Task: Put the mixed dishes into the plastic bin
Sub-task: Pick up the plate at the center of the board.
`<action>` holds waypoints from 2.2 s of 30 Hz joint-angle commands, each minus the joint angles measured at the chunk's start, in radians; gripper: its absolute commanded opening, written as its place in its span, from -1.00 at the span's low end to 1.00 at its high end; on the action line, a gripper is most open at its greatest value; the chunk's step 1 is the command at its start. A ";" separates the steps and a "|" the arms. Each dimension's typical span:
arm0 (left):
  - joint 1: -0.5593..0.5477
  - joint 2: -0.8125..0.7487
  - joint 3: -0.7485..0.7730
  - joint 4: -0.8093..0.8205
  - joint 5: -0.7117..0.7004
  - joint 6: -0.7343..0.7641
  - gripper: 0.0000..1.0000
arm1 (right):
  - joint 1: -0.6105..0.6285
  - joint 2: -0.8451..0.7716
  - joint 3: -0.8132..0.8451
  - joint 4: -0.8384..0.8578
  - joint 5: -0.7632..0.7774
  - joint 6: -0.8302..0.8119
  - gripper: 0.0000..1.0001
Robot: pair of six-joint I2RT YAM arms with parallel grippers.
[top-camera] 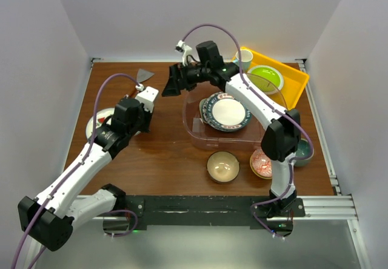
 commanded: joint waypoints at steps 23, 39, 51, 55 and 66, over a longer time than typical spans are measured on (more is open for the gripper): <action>-0.007 -0.049 0.035 0.193 0.076 -0.039 -1.00 | 0.237 0.121 0.152 -0.037 0.630 0.400 0.70; -0.007 -0.078 0.030 0.204 0.112 -0.044 -1.00 | 0.270 0.123 0.157 -0.039 0.643 0.405 -1.00; -0.007 -0.161 0.044 0.192 0.151 -0.072 0.20 | 0.221 0.020 0.137 -0.011 0.542 0.429 -1.00; -0.006 -0.178 0.049 0.184 0.128 -0.079 0.42 | 0.201 -0.032 0.076 0.016 0.496 0.443 -1.00; -0.004 -0.225 0.058 0.173 -0.012 -0.104 0.69 | 0.064 -0.193 -0.053 0.082 0.354 0.463 -1.00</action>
